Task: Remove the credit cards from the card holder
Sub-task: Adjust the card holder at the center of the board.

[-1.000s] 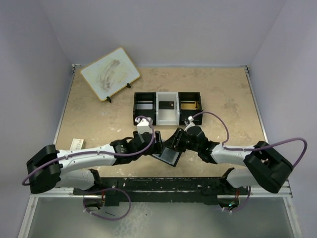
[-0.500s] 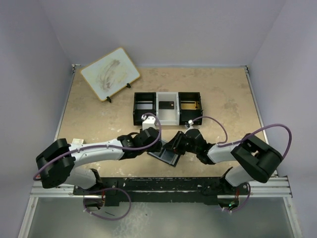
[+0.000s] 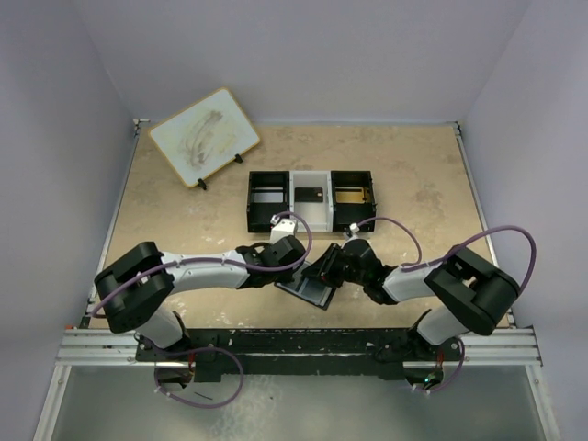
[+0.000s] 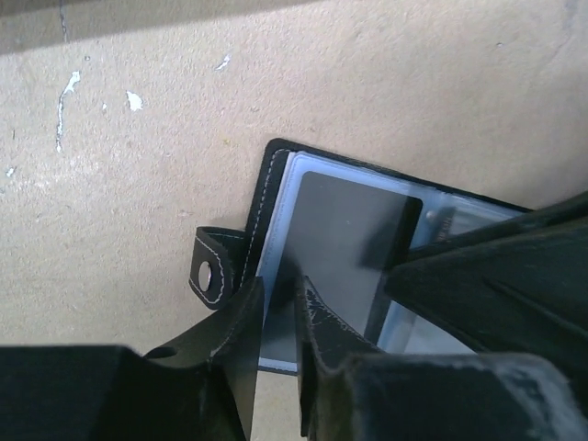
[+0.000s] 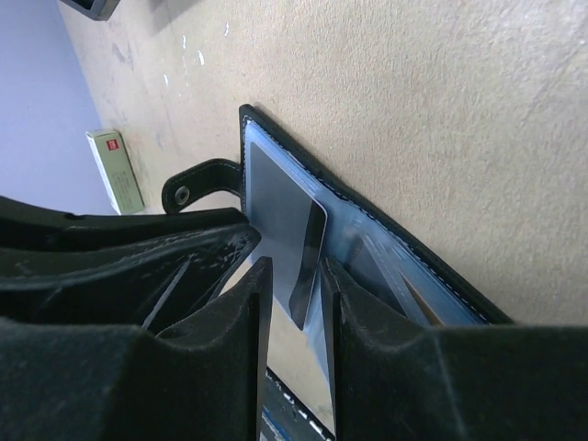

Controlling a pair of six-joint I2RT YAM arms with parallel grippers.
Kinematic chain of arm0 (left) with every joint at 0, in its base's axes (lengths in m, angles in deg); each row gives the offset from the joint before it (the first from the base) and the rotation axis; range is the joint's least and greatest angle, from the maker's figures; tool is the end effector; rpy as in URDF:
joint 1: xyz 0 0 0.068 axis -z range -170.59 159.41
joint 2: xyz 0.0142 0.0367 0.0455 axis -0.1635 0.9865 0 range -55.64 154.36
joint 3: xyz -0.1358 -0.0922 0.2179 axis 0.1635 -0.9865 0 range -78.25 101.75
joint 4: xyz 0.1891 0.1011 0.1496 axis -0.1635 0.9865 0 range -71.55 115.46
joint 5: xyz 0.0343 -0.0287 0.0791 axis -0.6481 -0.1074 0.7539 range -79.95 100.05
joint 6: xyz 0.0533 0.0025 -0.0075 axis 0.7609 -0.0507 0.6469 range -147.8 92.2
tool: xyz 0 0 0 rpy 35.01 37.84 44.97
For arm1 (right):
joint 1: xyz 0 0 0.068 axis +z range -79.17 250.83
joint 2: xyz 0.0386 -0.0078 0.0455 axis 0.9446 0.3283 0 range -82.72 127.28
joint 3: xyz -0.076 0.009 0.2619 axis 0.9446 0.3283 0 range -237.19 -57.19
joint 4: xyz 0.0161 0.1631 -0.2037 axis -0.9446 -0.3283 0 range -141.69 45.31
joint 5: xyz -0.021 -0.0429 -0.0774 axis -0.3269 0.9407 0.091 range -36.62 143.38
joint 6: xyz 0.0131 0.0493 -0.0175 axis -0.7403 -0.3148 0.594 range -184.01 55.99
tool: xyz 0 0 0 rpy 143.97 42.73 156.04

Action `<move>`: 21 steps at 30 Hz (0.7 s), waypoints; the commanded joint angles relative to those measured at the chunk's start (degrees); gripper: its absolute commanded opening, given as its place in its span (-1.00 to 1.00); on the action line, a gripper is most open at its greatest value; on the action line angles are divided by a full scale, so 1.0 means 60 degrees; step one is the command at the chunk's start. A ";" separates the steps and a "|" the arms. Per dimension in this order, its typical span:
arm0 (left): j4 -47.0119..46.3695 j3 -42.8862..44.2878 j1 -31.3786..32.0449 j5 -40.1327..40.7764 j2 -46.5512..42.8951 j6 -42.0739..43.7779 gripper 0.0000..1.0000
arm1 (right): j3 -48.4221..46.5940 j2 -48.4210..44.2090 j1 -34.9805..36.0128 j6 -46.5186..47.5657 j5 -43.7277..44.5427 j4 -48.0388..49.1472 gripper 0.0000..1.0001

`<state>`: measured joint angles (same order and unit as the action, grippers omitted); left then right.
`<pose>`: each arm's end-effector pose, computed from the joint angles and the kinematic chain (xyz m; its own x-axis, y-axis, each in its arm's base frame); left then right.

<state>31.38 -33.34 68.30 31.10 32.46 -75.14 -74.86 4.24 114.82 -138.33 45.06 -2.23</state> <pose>0.1611 -0.2423 0.1645 -0.8021 0.0009 -0.5971 0.1560 0.9656 -0.2080 0.1738 0.1747 0.1199 -0.8388 0.5144 -0.1782 0.1021 0.4700 0.8767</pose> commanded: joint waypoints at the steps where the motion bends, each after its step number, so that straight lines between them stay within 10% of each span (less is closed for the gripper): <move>1: 0.0156 0.0325 -0.0032 0.0090 0.0228 0.0152 -0.70 | 0.0085 -0.0410 0.0022 0.0220 0.0703 -0.1574 -0.36; 21: 0.0013 -0.0172 -0.0030 -0.0204 0.0620 -0.0134 -0.96 | 0.0455 -0.0648 0.0022 0.0244 0.0148 -0.0185 -1.00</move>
<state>31.60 -32.49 68.30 31.28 34.71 -74.57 -73.57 3.58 114.80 -138.35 45.72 -2.27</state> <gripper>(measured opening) 0.028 0.012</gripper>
